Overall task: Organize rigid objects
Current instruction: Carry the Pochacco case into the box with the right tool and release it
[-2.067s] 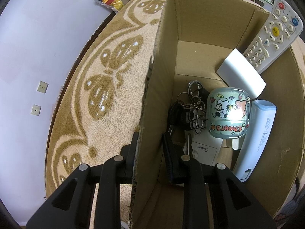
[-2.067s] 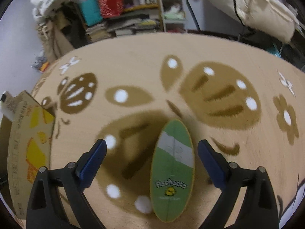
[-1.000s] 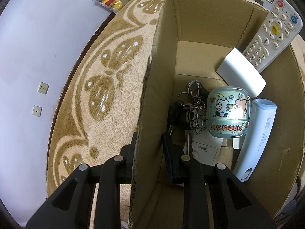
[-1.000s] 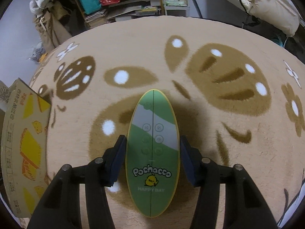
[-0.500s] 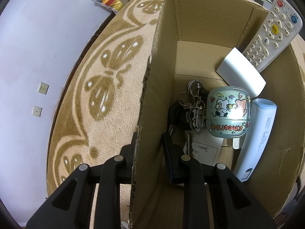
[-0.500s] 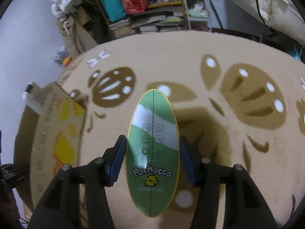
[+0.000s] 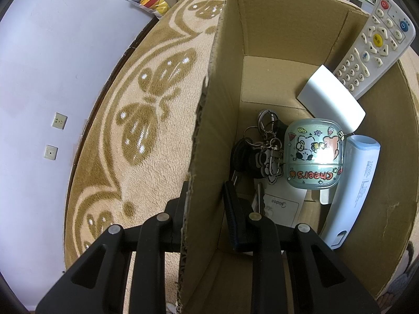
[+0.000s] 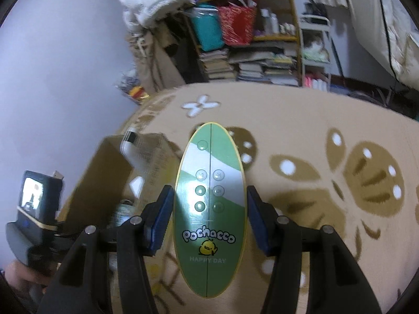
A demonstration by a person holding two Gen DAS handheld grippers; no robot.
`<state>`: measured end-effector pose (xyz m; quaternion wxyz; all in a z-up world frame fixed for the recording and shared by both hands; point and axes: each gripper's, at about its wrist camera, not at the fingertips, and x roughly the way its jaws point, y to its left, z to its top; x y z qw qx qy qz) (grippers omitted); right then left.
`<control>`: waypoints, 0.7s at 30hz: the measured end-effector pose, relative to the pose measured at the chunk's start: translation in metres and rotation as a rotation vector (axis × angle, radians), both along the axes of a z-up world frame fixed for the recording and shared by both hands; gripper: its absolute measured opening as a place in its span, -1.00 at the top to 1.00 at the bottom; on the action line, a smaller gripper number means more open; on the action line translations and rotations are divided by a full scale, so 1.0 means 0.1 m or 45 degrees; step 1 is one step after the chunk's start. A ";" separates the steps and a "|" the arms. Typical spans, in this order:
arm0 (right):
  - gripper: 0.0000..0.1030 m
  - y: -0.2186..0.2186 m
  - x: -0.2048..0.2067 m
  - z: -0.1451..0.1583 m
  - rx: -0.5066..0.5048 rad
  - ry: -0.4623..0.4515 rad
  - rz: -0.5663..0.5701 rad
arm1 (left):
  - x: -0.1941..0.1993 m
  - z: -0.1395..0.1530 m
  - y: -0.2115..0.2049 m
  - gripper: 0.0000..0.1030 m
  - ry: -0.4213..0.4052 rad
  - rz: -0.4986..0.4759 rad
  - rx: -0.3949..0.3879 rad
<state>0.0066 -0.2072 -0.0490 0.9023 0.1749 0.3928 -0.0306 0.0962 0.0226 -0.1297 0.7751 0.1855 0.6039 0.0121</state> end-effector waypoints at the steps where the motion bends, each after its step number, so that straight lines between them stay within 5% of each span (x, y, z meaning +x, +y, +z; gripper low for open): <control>1: -0.14 0.04 0.01 0.03 -0.001 -0.011 0.013 | 0.00 0.00 0.00 0.54 0.000 0.000 0.000; 21: -0.14 0.79 0.26 0.32 -0.049 -0.208 0.299 | 0.00 0.00 0.00 0.54 0.000 0.000 0.002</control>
